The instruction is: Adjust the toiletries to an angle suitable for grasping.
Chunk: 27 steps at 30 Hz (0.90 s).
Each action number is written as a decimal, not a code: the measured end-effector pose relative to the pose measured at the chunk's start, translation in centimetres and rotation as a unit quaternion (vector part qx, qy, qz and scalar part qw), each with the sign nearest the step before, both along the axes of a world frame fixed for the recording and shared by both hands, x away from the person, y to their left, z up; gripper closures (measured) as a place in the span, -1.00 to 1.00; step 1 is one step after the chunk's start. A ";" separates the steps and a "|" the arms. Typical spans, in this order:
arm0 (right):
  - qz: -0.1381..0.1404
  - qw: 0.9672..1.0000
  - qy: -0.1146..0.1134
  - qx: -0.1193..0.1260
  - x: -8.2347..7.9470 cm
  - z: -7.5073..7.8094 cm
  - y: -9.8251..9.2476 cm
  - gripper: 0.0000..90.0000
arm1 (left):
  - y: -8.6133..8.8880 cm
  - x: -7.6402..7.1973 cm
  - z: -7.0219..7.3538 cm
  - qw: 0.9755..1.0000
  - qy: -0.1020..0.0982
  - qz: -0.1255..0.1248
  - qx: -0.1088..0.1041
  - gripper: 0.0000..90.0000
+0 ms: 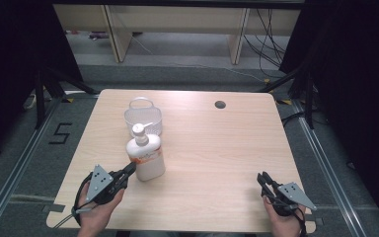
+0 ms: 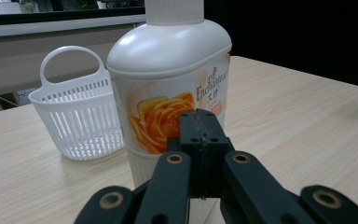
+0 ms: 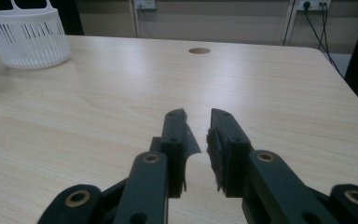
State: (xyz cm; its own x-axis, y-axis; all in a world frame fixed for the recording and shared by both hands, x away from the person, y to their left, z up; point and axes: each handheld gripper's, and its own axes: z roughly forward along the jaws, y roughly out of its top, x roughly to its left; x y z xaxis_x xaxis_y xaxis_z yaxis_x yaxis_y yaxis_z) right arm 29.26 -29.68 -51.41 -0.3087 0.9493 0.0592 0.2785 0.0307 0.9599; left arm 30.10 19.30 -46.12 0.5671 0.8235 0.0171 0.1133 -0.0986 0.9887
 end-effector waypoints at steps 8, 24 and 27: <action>0.005 1.000 -0.012 -0.008 0.2 -0.1 -0.1 0.69 | 0.0 0.3 0.0 1.000 0.004 0.005 0.004 0.99; -0.001 1.000 0.001 0.002 0.0 0.0 0.0 0.68 | 0.5 0.8 0.1 1.000 0.012 0.015 0.002 0.99; 0.004 1.000 -0.011 -0.005 0.2 -0.1 -0.1 0.68 | 0.7 1.0 0.0 1.000 0.015 0.018 0.003 0.99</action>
